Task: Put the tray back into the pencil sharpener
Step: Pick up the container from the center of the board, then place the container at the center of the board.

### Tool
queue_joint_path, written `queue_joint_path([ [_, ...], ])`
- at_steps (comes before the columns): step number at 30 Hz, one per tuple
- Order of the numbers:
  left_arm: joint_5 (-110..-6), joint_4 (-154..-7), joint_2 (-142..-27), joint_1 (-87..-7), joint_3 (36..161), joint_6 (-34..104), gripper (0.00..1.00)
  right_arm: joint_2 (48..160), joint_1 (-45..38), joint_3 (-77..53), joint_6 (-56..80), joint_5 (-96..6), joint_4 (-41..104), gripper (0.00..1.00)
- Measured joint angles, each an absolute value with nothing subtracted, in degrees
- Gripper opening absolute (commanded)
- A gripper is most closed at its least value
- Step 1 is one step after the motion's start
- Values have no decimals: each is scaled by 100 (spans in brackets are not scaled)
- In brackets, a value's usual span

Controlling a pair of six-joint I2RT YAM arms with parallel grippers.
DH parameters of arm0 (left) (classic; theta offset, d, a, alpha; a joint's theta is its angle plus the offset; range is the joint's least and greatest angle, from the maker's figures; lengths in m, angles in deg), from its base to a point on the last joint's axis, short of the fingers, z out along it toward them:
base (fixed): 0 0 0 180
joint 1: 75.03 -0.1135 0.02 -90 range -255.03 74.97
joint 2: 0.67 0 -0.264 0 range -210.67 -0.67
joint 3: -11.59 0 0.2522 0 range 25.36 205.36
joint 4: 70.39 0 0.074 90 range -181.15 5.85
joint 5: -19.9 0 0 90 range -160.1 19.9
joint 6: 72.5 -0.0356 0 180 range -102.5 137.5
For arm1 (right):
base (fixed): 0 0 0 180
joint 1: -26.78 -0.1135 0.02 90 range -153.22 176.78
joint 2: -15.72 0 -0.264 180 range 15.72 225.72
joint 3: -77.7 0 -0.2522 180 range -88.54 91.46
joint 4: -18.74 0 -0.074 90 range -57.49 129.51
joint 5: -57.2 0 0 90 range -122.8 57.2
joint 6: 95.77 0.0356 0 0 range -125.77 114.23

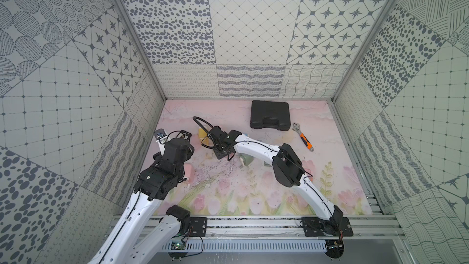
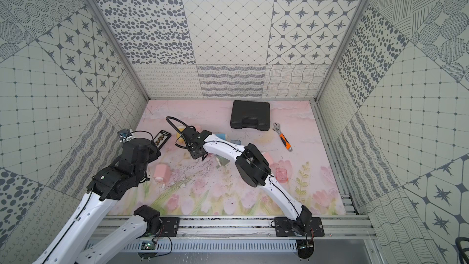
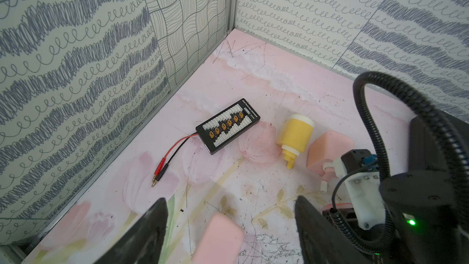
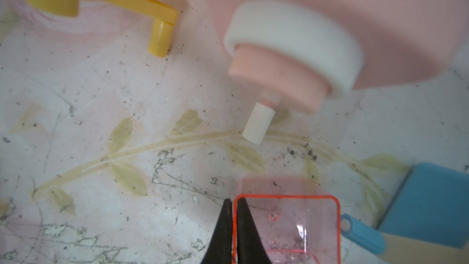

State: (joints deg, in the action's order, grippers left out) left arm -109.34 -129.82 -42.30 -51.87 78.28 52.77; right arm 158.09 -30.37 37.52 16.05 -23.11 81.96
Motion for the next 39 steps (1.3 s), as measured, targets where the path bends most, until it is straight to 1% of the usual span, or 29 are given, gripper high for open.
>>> queue_joint_path([
  [6, -10934, -12980, -4118, -5187, 7824, 5281, 77, 15807, -3076, 3803, 1546, -2330, 8257, 0],
  [11, -10936, -12982, -3939, -5187, 7765, 5294, 77, 15748, -3111, 3698, 1470, -2402, 8204, 0],
  [17, -10951, -13120, -3740, -5189, 7627, 5395, 77, 15127, -3201, 2738, 1413, -2706, 7822, 0],
  [23, -10965, -13253, -3627, -5220, 7581, 5447, 77, 13778, -3391, 1136, 1275, -2997, 7177, 0],
  [26, -10947, -13301, -3635, -5224, 7546, 5445, 77, 12939, -3531, 109, 1076, -3104, 6683, 0],
  [32, -10720, -13225, -3806, -5224, 7479, 5130, 78, 11103, -3618, -2704, 390, -3428, 5435, 0],
  [37, -10475, -12975, -4099, -5226, 7402, 4724, 81, 10393, -3572, -3928, -432, -3511, 5225, 0],
  [39, -10377, -12807, -4256, -5226, 7367, 4501, 87, 10209, -3572, -4226, -830, -3535, 5142, 0],
])
